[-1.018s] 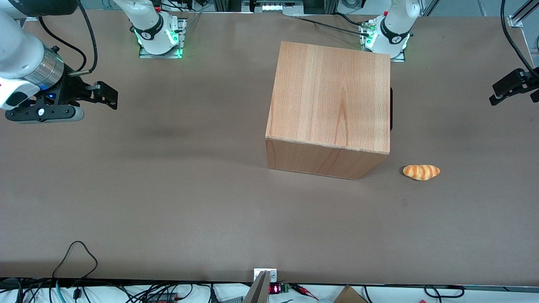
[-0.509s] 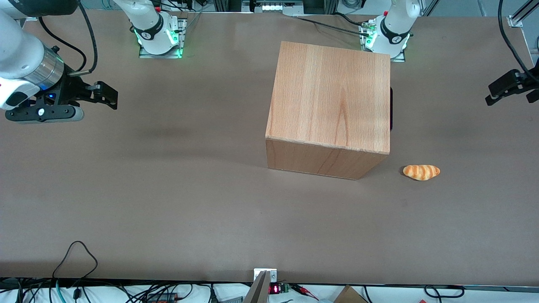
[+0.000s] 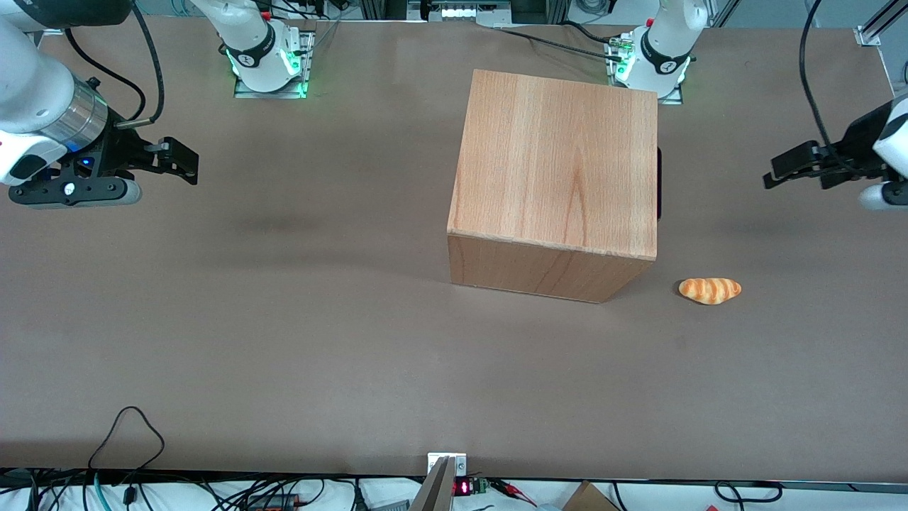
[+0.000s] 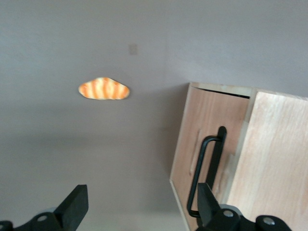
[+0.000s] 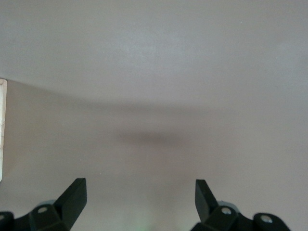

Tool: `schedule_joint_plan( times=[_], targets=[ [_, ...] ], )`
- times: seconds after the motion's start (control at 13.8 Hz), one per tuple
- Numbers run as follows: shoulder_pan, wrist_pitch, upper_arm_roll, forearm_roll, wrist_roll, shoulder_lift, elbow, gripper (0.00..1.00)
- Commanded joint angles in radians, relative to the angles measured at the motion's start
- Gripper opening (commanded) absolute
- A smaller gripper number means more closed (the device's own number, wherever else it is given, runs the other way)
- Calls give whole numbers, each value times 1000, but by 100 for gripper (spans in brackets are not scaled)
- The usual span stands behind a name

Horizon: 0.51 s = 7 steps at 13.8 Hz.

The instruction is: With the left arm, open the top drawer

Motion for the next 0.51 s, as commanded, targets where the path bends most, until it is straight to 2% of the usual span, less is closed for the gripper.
schedule_joint_plan(
  times=[0.0, 0.44],
  targets=[
    [2, 65, -33, -45, 20, -15, -97, 100],
    [2, 189, -68, -84, 23, -20, -252, 100]
  ],
)
